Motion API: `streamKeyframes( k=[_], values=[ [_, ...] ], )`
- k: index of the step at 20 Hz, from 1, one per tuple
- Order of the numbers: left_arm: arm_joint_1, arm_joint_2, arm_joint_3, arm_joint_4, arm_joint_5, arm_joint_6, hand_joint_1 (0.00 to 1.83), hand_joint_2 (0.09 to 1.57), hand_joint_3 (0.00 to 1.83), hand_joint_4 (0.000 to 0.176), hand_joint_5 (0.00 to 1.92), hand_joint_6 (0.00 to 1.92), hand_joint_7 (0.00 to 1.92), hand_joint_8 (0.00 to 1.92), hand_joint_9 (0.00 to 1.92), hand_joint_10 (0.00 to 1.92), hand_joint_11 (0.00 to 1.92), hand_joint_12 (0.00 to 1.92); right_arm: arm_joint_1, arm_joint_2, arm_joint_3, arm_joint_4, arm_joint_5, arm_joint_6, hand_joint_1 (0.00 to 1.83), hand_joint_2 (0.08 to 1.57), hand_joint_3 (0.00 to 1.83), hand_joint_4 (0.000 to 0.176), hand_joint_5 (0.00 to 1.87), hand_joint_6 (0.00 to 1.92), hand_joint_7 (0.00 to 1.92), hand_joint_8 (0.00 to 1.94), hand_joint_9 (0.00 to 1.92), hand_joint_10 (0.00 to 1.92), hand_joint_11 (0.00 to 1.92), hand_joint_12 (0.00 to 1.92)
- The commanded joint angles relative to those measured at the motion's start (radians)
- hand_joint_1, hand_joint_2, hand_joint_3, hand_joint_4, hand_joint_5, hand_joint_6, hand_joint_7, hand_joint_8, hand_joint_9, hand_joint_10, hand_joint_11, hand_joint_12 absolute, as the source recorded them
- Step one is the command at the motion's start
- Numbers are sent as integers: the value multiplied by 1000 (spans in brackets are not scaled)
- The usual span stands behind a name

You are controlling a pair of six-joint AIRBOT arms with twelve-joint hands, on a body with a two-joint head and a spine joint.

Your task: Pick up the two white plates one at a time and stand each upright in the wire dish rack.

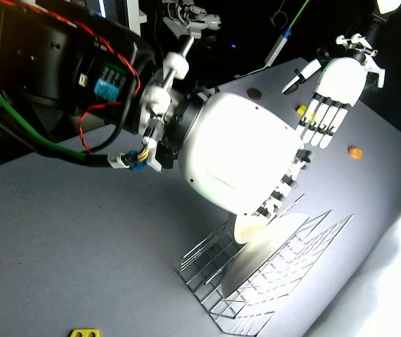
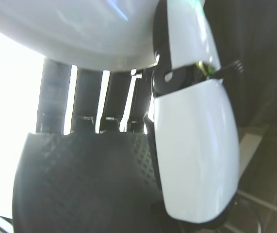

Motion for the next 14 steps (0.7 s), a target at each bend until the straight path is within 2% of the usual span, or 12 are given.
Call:
streamKeyframes(
  k=[1, 2, 3, 4, 5, 8, 9, 10, 11, 12, 13, 14],
  values=[
    [-10, 10, 5, -61, -11, -2, 0, 1123, 0, 0, 0, 0, 0, 0, 0, 0, 0, 0, 12, 1, 7, -3, 77, 18, 1387, 1054, 1, 0, 1027, 909, 1152, 619, 1059, 916, 925, 765],
    [-10, 10, 5, -61, -11, -2, 0, 1122, 0, 0, 0, 0, 0, 0, 0, 0, 0, 0, 10, -3, 13, -3, 74, 17, 1388, 1055, 2, 0, 1020, 919, 1151, 623, 1054, 925, 922, 769],
    [-10, 10, 6, -61, -11, -2, 0, 1126, 1, 0, 0, 0, 0, 0, 0, 0, 0, 0, 10, -9, 23, -4, 64, 15, 1272, 1067, 0, 0, 1033, 924, 1156, 657, 1107, 484, 914, 774],
    [-10, 10, 6, -61, -11, -2, 0, 1127, 1, 0, 0, 0, 0, 0, 0, 0, 0, 0, 10, -14, 34, -4, 49, 12, 1366, 1054, 0, 0, 1051, 875, 1146, 634, 1071, 829, 907, 798],
    [-10, 10, 7, -61, -11, -2, 0, 1122, 0, 0, 0, 0, 0, 0, 0, 0, 0, 0, 9, -23, 57, -4, 25, 7, 1385, 1050, 0, 0, 1046, 880, 1155, 613, 1068, 897, 920, 808],
    [-11, 10, 6, -61, -12, -2, 0, 1127, 1, 0, 0, 0, 0, 0, 0, 0, 0, 0, 4, -27, 71, -14, 16, -4, 1393, 1036, 0, 0, 1087, 813, 1193, 534, 1090, 875, 930, 791],
    [-11, 10, 6, -61, -12, -2, 0, 1127, 1, 0, 0, 0, 0, 0, 0, 0, 0, 0, 0, -28, 71, -49, 21, -3, 1281, 1044, 0, 0, 1106, 814, 1197, 569, 1132, 451, 922, 784],
    [-11, 10, 7, -61, -12, -2, 0, 1126, 1, 0, 0, 0, 0, 0, 0, 0, 0, 0, -4, -28, 71, -73, 28, -3, 1255, 1050, 1, 16, 1092, 838, 1186, 604, 1198, 220, 909, 782],
    [-11, 10, 7, -61, -12, -2, 0, 1122, 0, 0, 0, 0, 0, 0, 0, 0, 0, 0, -7, -29, 71, -86, 34, -3, 1249, 1054, 0, 24, 1087, 840, 1179, 625, 1244, 106, 910, 794],
    [-11, 10, 7, -61, -12, -2, 0, 1124, 0, 0, 0, 0, 0, 0, 0, 0, 0, 0, -10, -30, 72, -102, 37, -3, 1363, 1037, 13, 0, 1091, 805, 1171, 584, 1111, 736, 894, 800],
    [-11, 9, 7, -61, -12, -2, 0, 1125, 0, 0, 0, 0, 0, 0, 0, 0, 0, 0, -12, -31, 72, -117, 44, -2, 1384, 1047, 4, 0, 1063, 843, 1150, 618, 1074, 888, 895, 814],
    [-11, 9, 7, -61, -12, -2, 0, 1125, 0, 0, 0, 0, 0, 0, 0, 0, 0, 0, -14, -32, 73, -119, 50, -2, 1384, 1047, 4, 0, 1063, 843, 1150, 618, 1074, 888, 895, 814]
  ],
)
